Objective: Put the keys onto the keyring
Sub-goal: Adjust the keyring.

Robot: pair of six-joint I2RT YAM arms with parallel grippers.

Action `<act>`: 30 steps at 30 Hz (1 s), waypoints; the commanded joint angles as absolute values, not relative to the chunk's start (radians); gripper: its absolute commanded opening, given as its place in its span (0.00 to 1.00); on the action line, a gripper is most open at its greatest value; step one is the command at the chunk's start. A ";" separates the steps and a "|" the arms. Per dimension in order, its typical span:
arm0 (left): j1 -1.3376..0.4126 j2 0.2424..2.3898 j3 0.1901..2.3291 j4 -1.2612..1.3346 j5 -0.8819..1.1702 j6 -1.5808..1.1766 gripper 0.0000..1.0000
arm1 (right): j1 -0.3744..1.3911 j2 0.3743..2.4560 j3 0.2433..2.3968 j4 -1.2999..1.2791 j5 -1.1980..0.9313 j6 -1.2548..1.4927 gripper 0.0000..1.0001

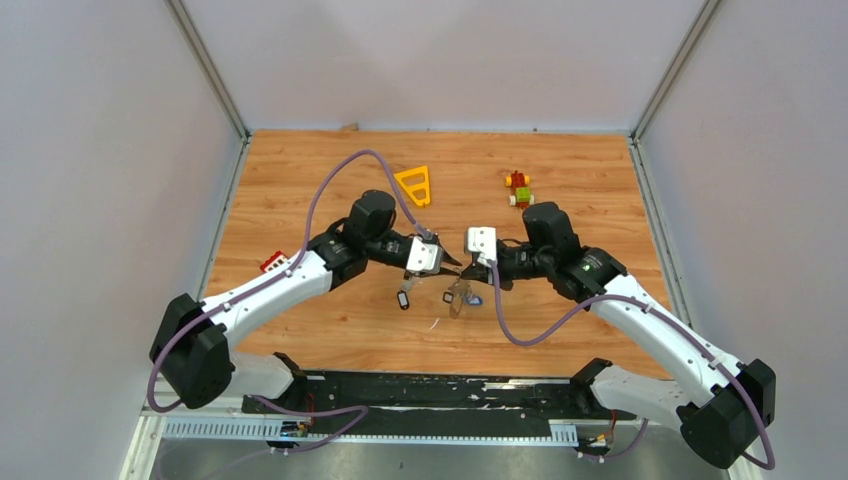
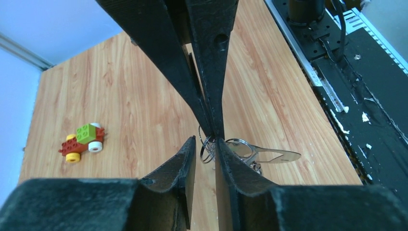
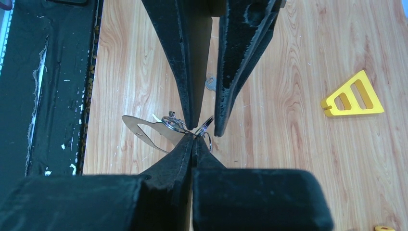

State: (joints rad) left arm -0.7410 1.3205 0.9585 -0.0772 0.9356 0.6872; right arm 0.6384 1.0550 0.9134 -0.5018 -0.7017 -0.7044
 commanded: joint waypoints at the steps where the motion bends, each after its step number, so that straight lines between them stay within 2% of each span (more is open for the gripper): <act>1: -0.754 1.330 0.997 -0.085 0.974 0.730 0.27 | 0.640 1.045 0.916 -0.440 -0.735 -0.695 0.00; 4: -0.760 1.336 1.006 -0.137 0.972 0.779 0.26 | 0.640 1.045 0.916 -0.439 -0.735 -0.693 0.00; 7: -0.765 1.343 1.019 -0.164 0.970 0.802 0.20 | 0.638 1.046 0.915 -0.437 -0.735 -0.692 0.00; 9: -0.765 1.346 1.022 -0.166 0.969 0.802 0.14 | 0.636 1.045 0.913 -0.435 -0.734 -0.689 0.00; 11: -0.766 1.347 1.023 -0.168 0.967 0.800 0.01 | 0.631 1.043 0.910 -0.431 -0.732 -0.683 0.00; 15: -0.764 1.322 0.987 -0.110 0.949 0.746 0.00 | 0.613 1.026 0.904 -0.428 -0.731 -0.663 0.03; 19: -0.743 1.274 0.884 0.150 0.992 0.561 0.00 | 0.584 0.981 0.871 -0.398 -0.766 -0.643 0.15; 23: -0.729 1.276 0.745 0.609 1.023 0.199 0.00 | 0.564 0.936 0.840 -0.366 -0.800 -0.628 0.24; 27: -0.726 1.308 0.657 0.965 1.011 -0.041 0.00 | 0.546 0.916 0.843 -0.383 -0.837 -0.628 0.22; 30: -0.726 1.326 0.642 1.035 0.992 -0.093 0.00 | 0.534 0.903 0.838 -0.391 -0.861 -0.633 0.16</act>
State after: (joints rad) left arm -0.7284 1.3140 0.6426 0.6743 0.9882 0.1257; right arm 0.5499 0.9302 0.8425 -0.4213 -0.7929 -0.6407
